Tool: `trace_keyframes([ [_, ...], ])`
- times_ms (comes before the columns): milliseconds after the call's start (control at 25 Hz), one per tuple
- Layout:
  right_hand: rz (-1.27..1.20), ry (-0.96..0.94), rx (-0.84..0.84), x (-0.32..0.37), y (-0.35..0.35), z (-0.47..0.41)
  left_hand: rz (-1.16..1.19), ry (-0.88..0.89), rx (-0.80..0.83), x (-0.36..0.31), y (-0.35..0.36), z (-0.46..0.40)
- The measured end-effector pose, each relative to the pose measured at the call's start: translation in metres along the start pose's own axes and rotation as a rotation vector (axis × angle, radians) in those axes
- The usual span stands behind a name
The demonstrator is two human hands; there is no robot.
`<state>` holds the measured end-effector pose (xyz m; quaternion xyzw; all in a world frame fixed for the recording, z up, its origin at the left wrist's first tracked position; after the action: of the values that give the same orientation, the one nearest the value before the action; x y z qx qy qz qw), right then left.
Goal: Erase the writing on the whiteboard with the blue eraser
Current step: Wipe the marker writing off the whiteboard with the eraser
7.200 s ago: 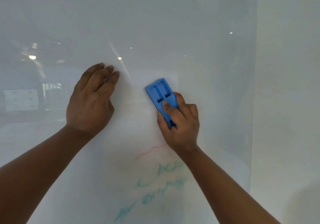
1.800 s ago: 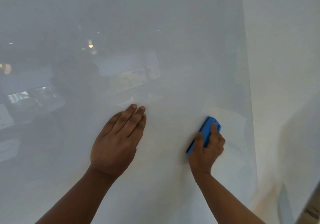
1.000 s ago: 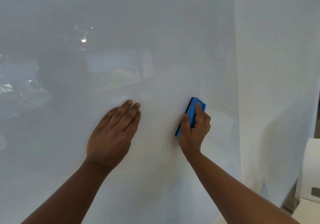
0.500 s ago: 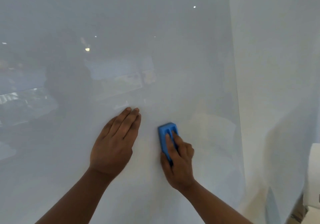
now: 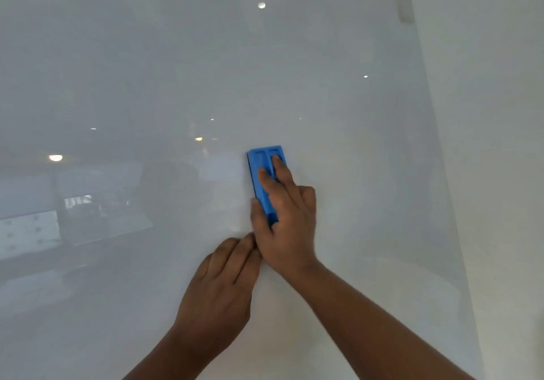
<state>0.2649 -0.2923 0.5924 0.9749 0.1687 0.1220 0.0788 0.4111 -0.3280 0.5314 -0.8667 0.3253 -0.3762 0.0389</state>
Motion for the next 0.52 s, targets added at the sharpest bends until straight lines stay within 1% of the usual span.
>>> trace_keyframes([
  [40, -0.018, -0.075, 0.028, -0.003, -0.001, -0.002, -0.035, 0.004, -0.019, 0.005, -0.005, 0.0],
  [80, -0.027, -0.087, 0.001, -0.014, -0.007, -0.007, -0.063, -0.005, -0.032, 0.011, -0.011, -0.001],
  [120, -0.024, -0.033, -0.073, -0.03, -0.016, -0.017, -0.081, -0.026, -0.048, 0.02, -0.018, -0.003],
  [200, -0.04, 0.171, -0.212, -0.05, -0.022, -0.054, -0.095, -0.088, -0.089, 0.049, -0.033, -0.006],
  [240, -0.054, 0.258, -0.234, -0.05, -0.017, -0.076, -0.07, -0.117, -0.107, 0.063, -0.04, -0.008],
  [280, -0.062, 0.294, -0.226, -0.04, -0.007, -0.096, -0.013, -0.137, -0.128, 0.072, -0.046, -0.009],
  [320, -0.072, 0.266, -0.203, -0.021, 0.006, -0.112, 0.059, -0.156, -0.16, 0.077, -0.052, -0.009],
  [400, -0.107, 0.098, -0.135, 0.035, 0.037, -0.121, 0.174, -0.243, -0.254, 0.08, -0.063, -0.006],
  [520, -0.15, -0.157, 0.01, 0.108, 0.066, -0.079, 0.37, -0.538, -0.479, 0.087, -0.079, 0.0],
])
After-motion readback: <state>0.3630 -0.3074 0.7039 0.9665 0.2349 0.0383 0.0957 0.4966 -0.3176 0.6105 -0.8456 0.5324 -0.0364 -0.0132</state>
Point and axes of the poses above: each hand's wrist, its own z-axis away from the middle knuckle, its own y-axis out of the palm, x = y × z, the point moved 3 cm from there along -z, towards the middle knuckle, and after that the axes turned 6 degrees about y, right-handed, at the moved point
